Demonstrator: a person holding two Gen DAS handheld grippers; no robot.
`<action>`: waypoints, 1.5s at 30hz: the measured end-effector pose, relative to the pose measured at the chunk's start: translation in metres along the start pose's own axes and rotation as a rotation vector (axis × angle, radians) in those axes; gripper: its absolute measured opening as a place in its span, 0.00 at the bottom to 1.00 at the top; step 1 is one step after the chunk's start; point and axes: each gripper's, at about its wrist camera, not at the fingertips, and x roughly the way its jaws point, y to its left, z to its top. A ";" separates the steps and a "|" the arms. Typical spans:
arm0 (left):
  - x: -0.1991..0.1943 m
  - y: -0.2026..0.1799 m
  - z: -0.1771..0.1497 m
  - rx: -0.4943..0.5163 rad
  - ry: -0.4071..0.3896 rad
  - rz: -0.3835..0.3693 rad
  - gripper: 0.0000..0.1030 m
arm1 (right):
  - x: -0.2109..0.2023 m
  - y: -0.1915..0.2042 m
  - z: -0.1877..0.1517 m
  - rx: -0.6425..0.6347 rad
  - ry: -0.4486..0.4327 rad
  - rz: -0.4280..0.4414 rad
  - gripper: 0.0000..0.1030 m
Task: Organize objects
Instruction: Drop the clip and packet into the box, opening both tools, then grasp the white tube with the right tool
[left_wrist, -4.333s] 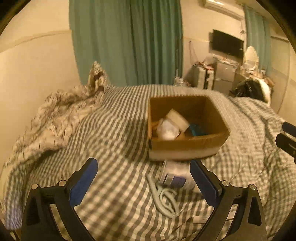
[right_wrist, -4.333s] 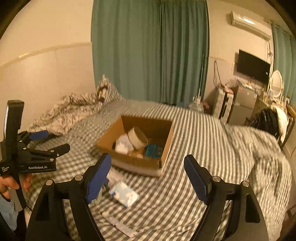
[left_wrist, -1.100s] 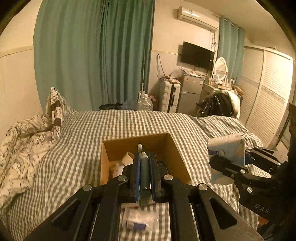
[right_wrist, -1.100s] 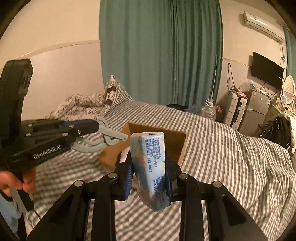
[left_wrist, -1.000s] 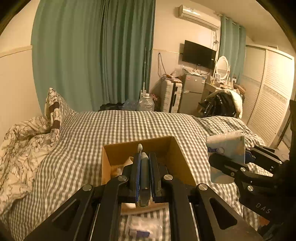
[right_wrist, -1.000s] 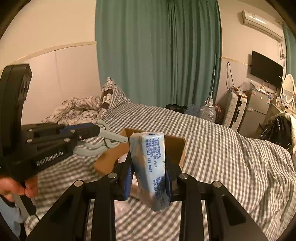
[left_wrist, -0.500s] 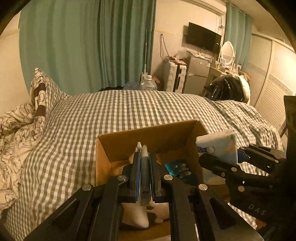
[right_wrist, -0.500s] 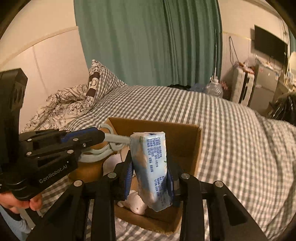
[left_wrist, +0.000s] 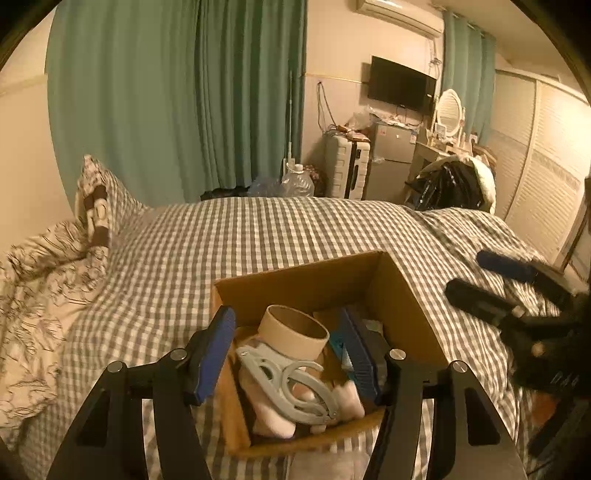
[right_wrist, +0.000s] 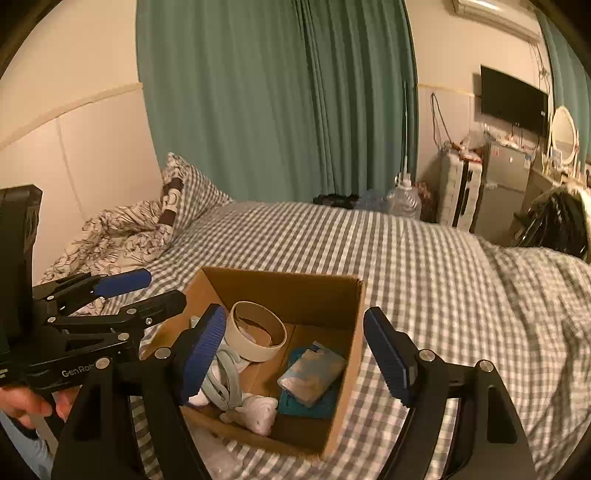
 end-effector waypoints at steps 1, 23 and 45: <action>-0.008 -0.001 0.000 0.008 -0.006 0.003 0.62 | -0.009 0.001 0.002 -0.007 -0.009 -0.006 0.77; -0.150 -0.019 -0.101 -0.077 -0.030 0.073 1.00 | -0.181 0.024 -0.043 -0.138 -0.089 -0.057 0.90; -0.052 -0.033 -0.223 -0.086 0.197 0.207 1.00 | -0.022 0.057 -0.237 -0.247 0.409 0.075 0.87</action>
